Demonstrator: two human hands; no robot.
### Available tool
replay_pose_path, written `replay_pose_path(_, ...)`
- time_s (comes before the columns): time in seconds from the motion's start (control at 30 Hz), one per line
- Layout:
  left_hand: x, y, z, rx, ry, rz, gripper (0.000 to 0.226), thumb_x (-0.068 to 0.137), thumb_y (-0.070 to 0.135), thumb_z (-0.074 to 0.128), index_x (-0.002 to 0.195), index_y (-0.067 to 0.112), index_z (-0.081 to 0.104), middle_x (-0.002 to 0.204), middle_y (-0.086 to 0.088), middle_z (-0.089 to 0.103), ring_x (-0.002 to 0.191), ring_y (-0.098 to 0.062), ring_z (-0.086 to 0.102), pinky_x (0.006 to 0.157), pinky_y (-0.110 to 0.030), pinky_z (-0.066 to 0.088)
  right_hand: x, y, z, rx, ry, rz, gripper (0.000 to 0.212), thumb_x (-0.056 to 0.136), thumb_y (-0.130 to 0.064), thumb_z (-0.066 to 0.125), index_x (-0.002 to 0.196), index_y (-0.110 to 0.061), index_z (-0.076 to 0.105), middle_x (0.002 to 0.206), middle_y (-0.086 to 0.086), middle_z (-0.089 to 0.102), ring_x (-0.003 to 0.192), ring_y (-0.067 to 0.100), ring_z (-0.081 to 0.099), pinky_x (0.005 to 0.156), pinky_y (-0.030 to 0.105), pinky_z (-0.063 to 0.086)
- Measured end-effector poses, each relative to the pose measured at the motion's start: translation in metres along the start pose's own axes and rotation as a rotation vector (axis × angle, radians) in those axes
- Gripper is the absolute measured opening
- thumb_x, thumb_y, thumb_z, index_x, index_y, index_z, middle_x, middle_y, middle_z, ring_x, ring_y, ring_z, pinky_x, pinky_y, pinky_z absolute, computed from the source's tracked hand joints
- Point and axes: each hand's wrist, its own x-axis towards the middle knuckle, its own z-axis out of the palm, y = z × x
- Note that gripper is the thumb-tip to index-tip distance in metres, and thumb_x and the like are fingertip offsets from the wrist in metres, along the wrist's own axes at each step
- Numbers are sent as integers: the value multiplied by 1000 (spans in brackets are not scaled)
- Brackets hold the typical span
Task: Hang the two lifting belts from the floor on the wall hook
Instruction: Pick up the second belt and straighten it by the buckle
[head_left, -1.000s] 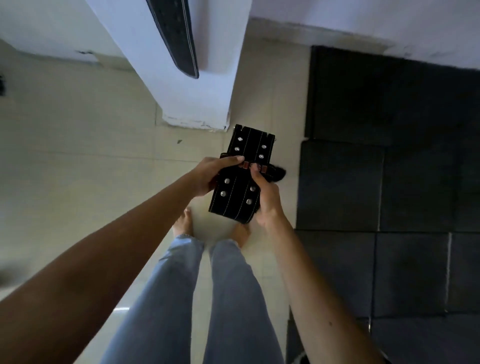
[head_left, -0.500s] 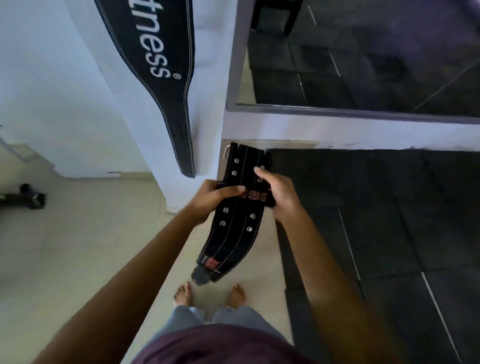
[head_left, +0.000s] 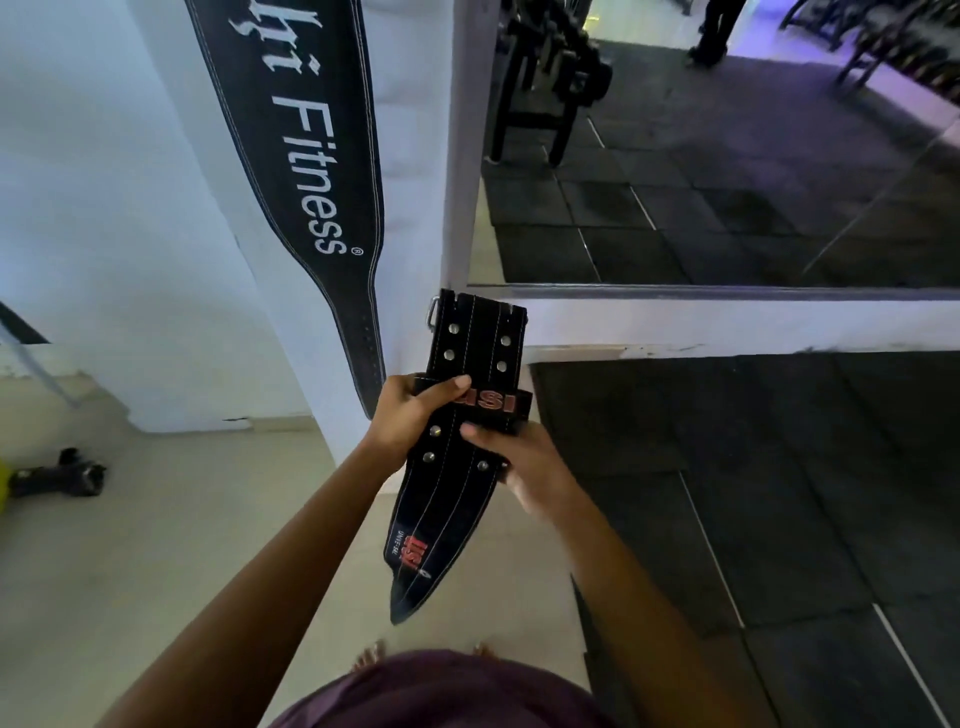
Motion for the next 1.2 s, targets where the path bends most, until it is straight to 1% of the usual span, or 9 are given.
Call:
replay_pose_path(0.1,2,8,5,4,0,12,12,82,14,71,75,4,71,70,-7,74,67,-21,72,60,-24,56,-13,23,7,-46,9,28,34,73,-9,82,106,-12,73,109,14,76,103,31,72,101,54,50)
replay_pose_path(0.2,2,10,5,16,-15,26,16,82,15,72,79,-1,71,73,-8,75,70,-22,73,62,-25,55,-15,15,9,-10,32,-19,32,75,-18,81,106,-14,73,110,12,76,104,29,71,101,53,50)
replay_pose_path(0.3,0,7,3,16,-40,36,25,82,16,71,91,-8,70,84,-18,74,76,-29,72,68,-30,57,-8,-18,3,29,34,-130,46,80,-37,75,117,-10,69,116,14,73,110,30,69,100,49,51)
replay_pose_path(0.43,-4,5,3,28,-73,37,29,83,17,70,99,-8,68,93,-23,73,82,-32,72,74,-34,57,13,-74,-11,33,165,-169,75,63,-56,81,117,-5,67,115,17,73,108,36,69,96,49,54)
replay_pose_path(0.6,-7,7,11,95,-106,63,28,85,20,67,100,-4,68,95,-21,73,86,-32,72,80,-37,57,18,-107,-28,-11,186,-173,48,85,-43,69,116,-7,68,106,9,75,103,28,70,84,38,55)
replay_pose_path(0.73,-9,9,12,45,-75,65,27,83,19,69,96,-5,69,96,-26,72,87,-37,71,84,-43,55,-1,-70,-20,-146,99,-158,32,82,-32,75,106,-12,70,107,11,75,101,29,71,90,41,55)
replay_pose_path(0.83,-10,12,13,29,-53,82,30,82,18,71,97,-7,69,98,-26,72,90,-37,71,85,-42,55,-17,-26,-13,-163,62,-135,43,76,-30,81,115,-21,69,112,3,76,105,21,71,90,40,57)
replay_pose_path(0.97,-10,13,7,14,-4,64,33,80,21,74,95,-8,69,99,-28,71,90,-38,71,85,-44,55,-29,15,3,-259,37,-127,31,77,-23,81,105,-31,71,108,-1,77,97,10,73,88,29,56)
replay_pose_path(1.2,-17,5,-1,-16,-7,61,28,82,19,71,95,-6,71,94,-24,73,88,-36,72,80,-39,57,-15,-12,6,-87,79,-176,39,81,-29,77,116,-12,70,113,10,75,107,25,71,100,47,52)
